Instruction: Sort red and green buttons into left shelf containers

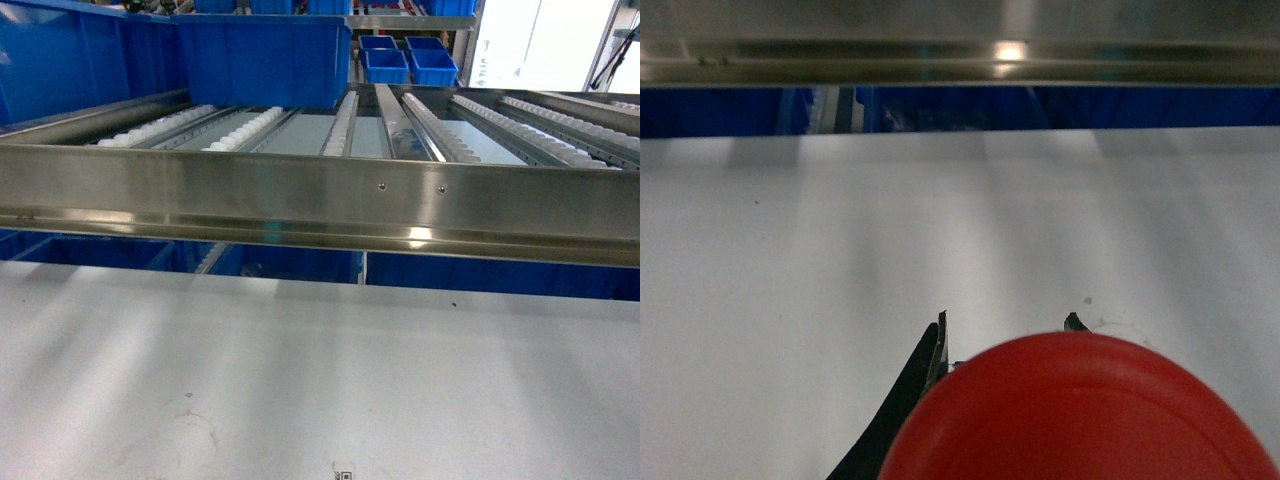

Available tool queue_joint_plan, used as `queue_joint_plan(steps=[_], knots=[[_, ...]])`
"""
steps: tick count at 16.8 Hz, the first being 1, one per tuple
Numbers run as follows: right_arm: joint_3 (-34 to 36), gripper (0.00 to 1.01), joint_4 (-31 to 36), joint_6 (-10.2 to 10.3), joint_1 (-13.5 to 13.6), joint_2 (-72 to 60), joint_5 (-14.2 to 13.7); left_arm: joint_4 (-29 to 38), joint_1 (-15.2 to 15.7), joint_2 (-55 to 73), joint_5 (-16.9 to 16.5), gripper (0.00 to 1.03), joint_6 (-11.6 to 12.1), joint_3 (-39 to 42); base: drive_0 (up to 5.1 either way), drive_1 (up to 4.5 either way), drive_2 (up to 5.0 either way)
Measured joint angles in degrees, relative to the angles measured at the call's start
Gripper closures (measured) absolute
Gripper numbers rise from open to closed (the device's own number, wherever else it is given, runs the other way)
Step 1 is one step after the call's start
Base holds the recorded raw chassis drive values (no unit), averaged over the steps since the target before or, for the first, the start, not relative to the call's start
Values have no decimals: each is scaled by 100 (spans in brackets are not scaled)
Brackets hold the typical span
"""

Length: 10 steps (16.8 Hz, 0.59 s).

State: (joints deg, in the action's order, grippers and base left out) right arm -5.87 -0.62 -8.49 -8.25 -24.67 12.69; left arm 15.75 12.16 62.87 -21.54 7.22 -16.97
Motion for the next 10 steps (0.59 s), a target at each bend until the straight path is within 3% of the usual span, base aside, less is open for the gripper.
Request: queue_joint_plan(steps=[4, 7, 10], knots=[[0, 66, 0, 0, 0, 0, 0, -1058, -330, -1685, -7, 76, -192, 31, 0, 0, 0], [0, 66, 2, 0, 0, 0, 0, -1432, -605, -2197, 68, 76, -184, 74, 0, 0, 0], [0, 67, 0, 0, 0, 0, -2, -1567, -852, -2645, 437, 76, -109, 260, 0, 0, 0]])
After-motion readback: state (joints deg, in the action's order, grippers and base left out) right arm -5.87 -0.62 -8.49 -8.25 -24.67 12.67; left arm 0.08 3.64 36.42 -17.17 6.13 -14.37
